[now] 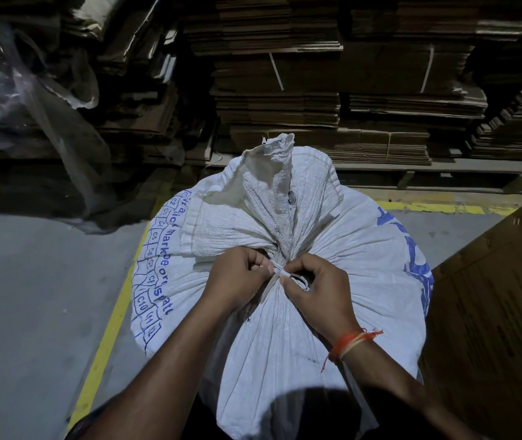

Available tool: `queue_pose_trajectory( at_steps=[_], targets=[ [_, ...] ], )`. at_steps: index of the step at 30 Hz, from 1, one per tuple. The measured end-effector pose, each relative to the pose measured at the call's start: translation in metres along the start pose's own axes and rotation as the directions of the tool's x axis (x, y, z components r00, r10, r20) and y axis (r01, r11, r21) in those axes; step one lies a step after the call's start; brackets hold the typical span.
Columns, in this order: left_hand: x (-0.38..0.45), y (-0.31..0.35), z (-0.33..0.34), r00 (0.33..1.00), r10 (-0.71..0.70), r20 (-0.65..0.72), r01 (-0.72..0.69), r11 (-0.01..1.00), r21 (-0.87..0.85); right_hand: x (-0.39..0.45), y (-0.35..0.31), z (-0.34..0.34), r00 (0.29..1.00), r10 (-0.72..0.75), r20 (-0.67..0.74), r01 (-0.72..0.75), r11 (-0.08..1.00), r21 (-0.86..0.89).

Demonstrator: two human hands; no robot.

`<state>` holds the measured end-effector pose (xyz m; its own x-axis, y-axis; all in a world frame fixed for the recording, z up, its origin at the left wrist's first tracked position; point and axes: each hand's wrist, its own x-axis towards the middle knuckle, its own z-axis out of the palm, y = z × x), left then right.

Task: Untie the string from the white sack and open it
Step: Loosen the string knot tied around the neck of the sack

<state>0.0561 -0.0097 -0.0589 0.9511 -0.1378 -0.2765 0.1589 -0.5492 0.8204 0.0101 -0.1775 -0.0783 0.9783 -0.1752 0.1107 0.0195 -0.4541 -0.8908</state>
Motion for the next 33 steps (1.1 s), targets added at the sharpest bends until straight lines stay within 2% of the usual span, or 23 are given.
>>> queue_pose_trajectory(
  at_steps=[21, 27, 33],
  targets=[
    [0.004, -0.007, 0.003, 1.0, 0.003, 0.02, -0.002, 0.998, -0.069, -0.001, -0.002, -0.001, 1.0, -0.002, 0.009, 0.002, 1.0, -0.012],
    [0.003, -0.008, -0.004, 0.999, 0.031, -0.036, -0.03, 0.999, 0.021, -0.001, -0.003, -0.002, 1.0, 0.012, 0.007, -0.012, 1.0, 0.0],
    [0.005, -0.009, -0.004, 0.999, 0.041, -0.019, -0.04, 0.999, 0.021, -0.001, -0.002, -0.002, 1.0, 0.018, 0.016, -0.018, 1.0, 0.008]
  ],
)
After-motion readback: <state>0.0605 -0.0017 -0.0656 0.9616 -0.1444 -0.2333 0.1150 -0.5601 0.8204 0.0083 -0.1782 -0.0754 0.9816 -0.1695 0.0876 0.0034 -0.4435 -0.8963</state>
